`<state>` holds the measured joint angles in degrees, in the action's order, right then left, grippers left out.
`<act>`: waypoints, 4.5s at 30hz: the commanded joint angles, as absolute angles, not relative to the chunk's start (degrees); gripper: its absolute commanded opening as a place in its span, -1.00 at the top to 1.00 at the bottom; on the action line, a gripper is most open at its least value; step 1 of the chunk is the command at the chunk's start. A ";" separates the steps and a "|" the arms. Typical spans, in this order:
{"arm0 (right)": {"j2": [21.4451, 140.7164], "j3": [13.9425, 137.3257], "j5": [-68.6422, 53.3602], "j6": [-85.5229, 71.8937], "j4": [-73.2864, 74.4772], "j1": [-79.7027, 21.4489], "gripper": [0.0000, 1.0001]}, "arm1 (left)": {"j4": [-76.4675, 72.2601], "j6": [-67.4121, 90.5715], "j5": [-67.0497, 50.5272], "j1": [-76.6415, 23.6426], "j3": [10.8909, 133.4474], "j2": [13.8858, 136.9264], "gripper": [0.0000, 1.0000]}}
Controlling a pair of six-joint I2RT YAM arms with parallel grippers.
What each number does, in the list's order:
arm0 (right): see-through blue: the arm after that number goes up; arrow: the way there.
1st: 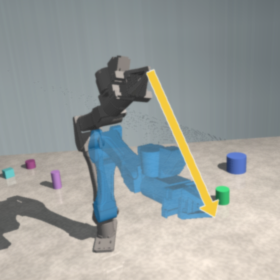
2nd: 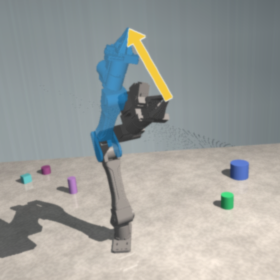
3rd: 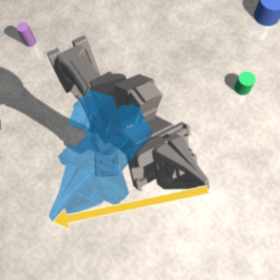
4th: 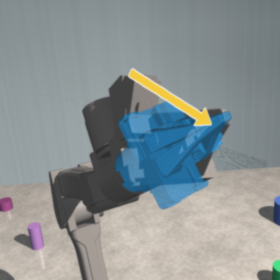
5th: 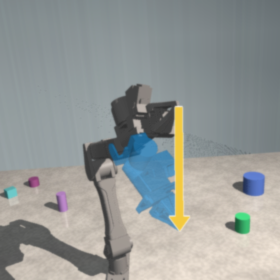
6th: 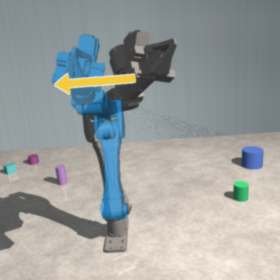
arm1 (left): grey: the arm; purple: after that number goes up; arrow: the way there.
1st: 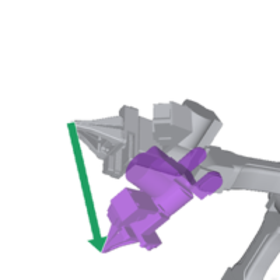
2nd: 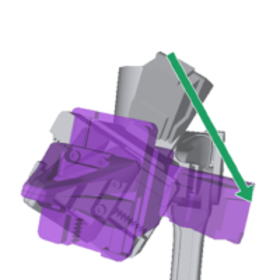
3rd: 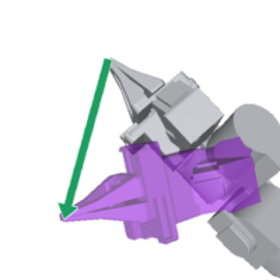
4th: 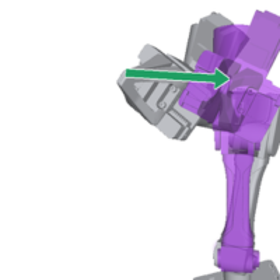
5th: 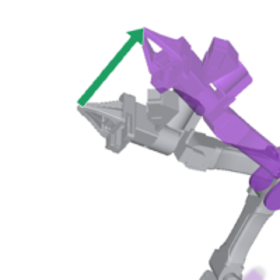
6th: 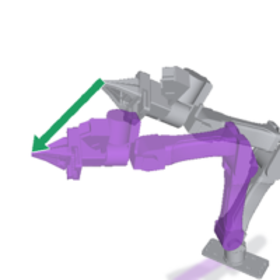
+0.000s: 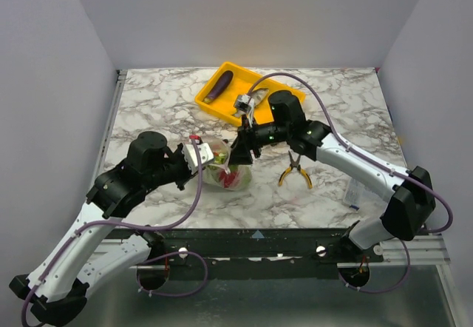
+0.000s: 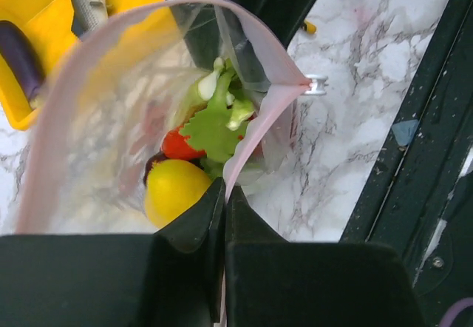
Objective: Place the food in the zip-top bag and seal the zipper
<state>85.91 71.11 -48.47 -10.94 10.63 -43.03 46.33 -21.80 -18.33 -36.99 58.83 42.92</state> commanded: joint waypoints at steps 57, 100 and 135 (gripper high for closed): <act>69.95 54.32 -31.72 -1.80 -14.45 -50.89 0.99 | 37.04 -3.07 -26.92 -37.49 66.48 37.26 -0.01; 69.34 64.29 -43.57 0.15 6.15 -49.02 0.10 | 40.51 -13.07 -37.67 -37.38 69.59 52.06 0.90; 71.06 66.80 -40.48 -4.91 7.12 -48.98 0.99 | 44.45 -3.69 -42.84 -37.17 77.82 57.51 0.22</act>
<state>72.10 66.11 -41.28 -4.56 7.40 -49.36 44.01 -4.01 -40.97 -37.23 76.95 58.02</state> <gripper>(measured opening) 0.006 0.416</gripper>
